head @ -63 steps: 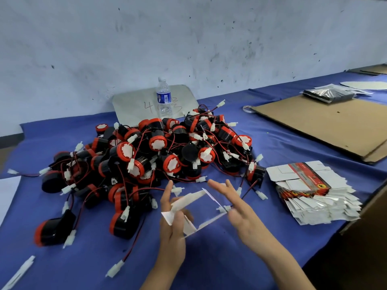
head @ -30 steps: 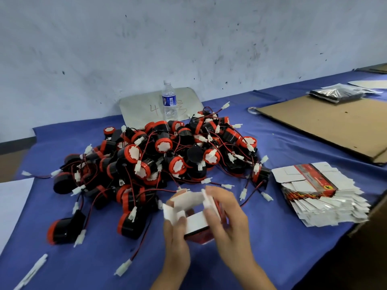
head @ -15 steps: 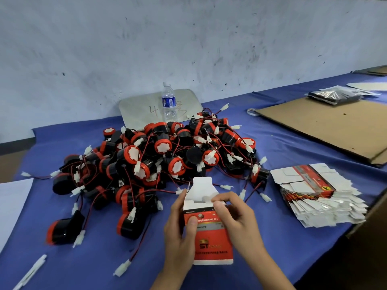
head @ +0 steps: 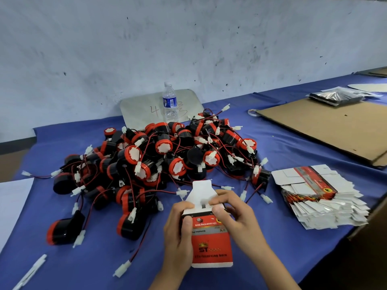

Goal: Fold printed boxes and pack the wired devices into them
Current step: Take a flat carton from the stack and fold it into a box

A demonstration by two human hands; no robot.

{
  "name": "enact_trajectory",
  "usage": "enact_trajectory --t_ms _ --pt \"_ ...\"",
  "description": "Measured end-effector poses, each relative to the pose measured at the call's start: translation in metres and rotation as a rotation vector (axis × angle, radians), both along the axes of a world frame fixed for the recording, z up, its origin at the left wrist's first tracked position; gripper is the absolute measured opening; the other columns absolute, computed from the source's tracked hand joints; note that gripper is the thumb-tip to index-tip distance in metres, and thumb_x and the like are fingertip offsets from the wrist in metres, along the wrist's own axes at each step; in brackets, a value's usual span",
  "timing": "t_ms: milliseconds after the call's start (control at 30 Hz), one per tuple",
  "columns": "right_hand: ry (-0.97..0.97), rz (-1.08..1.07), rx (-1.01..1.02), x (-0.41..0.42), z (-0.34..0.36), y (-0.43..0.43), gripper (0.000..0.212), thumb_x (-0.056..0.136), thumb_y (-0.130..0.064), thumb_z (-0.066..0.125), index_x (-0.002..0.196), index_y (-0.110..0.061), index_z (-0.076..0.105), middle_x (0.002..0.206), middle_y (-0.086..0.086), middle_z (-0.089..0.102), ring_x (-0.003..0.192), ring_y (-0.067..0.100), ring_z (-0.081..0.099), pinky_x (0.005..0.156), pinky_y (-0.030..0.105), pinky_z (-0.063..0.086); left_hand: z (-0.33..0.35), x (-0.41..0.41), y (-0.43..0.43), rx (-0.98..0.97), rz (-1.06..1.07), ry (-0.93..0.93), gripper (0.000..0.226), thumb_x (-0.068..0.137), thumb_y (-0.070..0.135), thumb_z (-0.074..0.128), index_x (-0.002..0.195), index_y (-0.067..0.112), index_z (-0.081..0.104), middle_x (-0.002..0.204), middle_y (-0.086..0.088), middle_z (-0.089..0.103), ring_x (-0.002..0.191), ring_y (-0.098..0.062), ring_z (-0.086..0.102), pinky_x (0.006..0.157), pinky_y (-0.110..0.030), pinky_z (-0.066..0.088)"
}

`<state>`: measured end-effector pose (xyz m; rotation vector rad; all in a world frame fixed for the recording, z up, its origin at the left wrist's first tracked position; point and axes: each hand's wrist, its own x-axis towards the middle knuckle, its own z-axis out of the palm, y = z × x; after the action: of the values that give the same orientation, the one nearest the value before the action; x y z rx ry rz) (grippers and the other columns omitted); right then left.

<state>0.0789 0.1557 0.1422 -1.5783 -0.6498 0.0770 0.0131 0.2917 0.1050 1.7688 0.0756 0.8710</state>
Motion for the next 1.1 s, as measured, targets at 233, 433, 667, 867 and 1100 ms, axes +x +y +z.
enact_trajectory --t_ms 233,433,667,867,1100 --pt "0.002 0.072 0.074 -0.002 -0.001 -0.002 0.034 0.083 -0.040 0.063 0.117 -0.033 0.064 0.113 -0.012 0.063 0.099 0.015 0.064 0.077 0.024 0.053 -0.002 -0.001 -0.005 -0.129 -0.052 0.027 0.040 0.086 0.072 0.042 0.107 0.040 0.055 0.099 -0.005 0.067 0.076 -0.022 0.069 0.060 -0.029 0.055" --pt "0.011 0.103 0.050 0.003 0.003 -0.006 0.027 0.076 -0.043 0.067 0.074 -0.016 0.067 0.096 -0.003 0.066 0.094 0.015 0.064 0.071 0.023 0.050 -0.007 -0.001 -0.003 -0.158 -0.097 0.001 0.045 0.088 0.056 0.048 0.113 0.018 0.046 0.105 0.018 0.062 0.080 -0.009 0.067 0.062 -0.028 0.055" --pt "0.560 0.489 -0.330 0.034 0.031 -0.028 0.035 0.078 -0.028 0.072 0.108 -0.016 0.061 0.104 0.008 0.069 0.088 0.022 0.068 0.070 0.032 0.054 -0.005 -0.005 -0.005 0.036 -0.211 0.001 0.046 0.096 0.058 0.041 0.135 0.034 0.043 0.123 0.009 0.063 0.101 -0.012 0.067 0.076 -0.021 0.054" --pt "0.383 0.490 -0.570 0.040 0.037 -0.024 0.034 0.085 -0.022 0.071 0.116 -0.016 0.058 0.101 0.010 0.069 0.086 0.020 0.069 0.076 0.034 0.056 -0.007 -0.006 -0.005 0.080 -0.187 0.031 0.044 0.095 0.063 0.039 0.134 0.043 0.043 0.124 0.011 0.062 0.098 -0.011 0.068 0.075 -0.025 0.055" --pt "0.618 0.540 -0.348 0.045 0.039 -0.024 0.036 0.079 -0.026 0.072 0.113 -0.018 0.066 0.107 0.014 0.066 0.095 0.025 0.066 0.080 0.035 0.053 0.002 -0.006 -0.004 0.097 -0.151 -0.032 0.047 0.097 0.060 0.034 0.134 0.034 0.046 0.129 0.006 0.056 0.111 -0.017 0.061 0.086 -0.028 0.051"
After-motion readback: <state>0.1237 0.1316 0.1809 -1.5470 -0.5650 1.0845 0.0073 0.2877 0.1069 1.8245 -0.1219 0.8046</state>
